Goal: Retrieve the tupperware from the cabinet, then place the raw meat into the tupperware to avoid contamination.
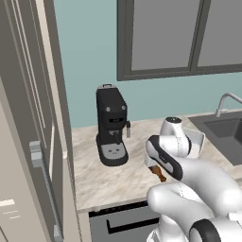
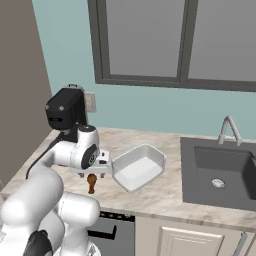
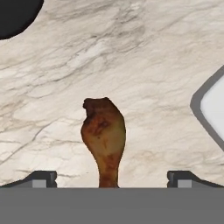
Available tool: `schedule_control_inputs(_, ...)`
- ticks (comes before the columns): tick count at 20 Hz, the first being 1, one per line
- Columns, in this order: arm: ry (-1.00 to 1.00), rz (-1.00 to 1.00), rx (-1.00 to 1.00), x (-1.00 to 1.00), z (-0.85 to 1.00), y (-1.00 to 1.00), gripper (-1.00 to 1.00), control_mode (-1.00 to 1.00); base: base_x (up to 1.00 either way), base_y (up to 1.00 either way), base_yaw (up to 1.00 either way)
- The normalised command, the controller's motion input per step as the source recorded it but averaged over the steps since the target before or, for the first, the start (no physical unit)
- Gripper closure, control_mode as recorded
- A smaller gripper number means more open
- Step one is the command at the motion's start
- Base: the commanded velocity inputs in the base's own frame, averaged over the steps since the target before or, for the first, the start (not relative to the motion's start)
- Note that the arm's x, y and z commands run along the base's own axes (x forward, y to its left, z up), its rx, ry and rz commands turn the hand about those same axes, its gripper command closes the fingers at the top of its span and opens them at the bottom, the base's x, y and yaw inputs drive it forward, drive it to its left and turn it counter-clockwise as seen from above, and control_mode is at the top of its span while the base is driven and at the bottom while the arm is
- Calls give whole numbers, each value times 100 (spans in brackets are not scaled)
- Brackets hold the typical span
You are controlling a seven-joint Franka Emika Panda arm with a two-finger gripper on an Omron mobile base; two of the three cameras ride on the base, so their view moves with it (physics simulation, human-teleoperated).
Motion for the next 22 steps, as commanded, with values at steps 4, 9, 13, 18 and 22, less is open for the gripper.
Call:
schedule_control_inputs(4,0,0,-1,0,-29,0,-100,-100,0,0,0)
schedule_control_inputs(9,0,0,-1,0,-34,1,-100,-100,0,0,0)
schedule_control_inputs(13,0,0,-1,0,-38,2,-100,-100,0,0,0)
schedule_control_inputs(18,2,0,-2,-1,-39,4,-100,-100,0,0,0)
schedule_control_inputs(22,2,0,-2,-5,-36,6,-100,-100,0,0,0)
